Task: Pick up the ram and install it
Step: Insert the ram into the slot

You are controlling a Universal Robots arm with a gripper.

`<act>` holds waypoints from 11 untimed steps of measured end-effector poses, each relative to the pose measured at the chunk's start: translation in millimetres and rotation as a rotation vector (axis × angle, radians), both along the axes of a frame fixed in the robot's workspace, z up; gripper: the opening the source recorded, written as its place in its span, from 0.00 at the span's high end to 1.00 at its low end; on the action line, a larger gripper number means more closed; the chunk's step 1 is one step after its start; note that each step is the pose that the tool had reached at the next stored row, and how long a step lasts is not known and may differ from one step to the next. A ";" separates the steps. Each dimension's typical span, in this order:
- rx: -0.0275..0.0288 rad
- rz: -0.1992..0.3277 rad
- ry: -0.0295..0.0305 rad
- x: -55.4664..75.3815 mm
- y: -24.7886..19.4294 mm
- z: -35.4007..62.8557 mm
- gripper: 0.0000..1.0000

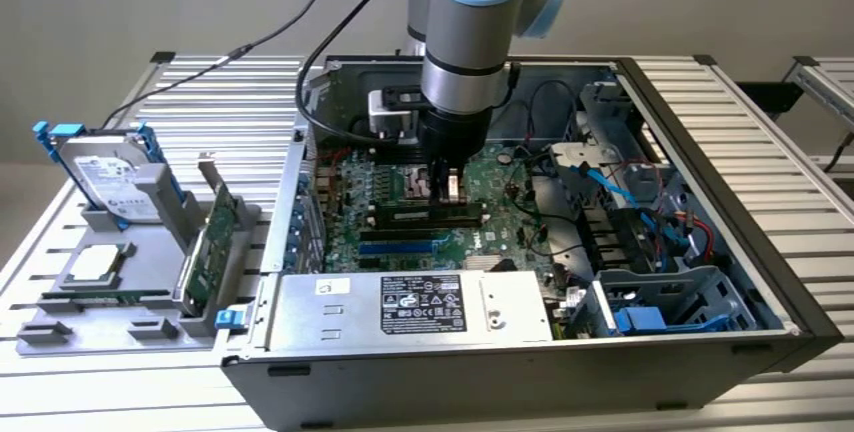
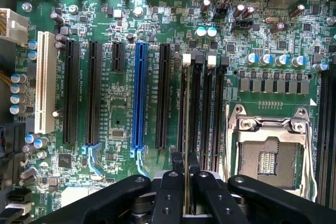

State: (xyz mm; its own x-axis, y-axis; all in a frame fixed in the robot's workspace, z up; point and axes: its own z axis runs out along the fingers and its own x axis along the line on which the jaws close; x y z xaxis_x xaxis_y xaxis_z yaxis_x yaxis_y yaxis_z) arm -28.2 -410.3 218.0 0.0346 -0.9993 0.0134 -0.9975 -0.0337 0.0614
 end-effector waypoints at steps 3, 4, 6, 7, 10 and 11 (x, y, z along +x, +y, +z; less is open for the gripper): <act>0.0001 -0.001 0.0007 -0.1 0.0 0.2 0.86; -0.0003 -0.001 0.0014 -0.1 -0.1 0.8 0.86; -0.0001 -0.002 0.0038 0.0 0.0 2.6 0.86; -0.0001 -0.002 0.0053 0.0 0.0 4.1 0.86; 0.0001 -0.002 0.0093 0.0 0.0 6.7 0.86; 0.0000 -0.003 0.0094 0.0 0.0 6.7 0.86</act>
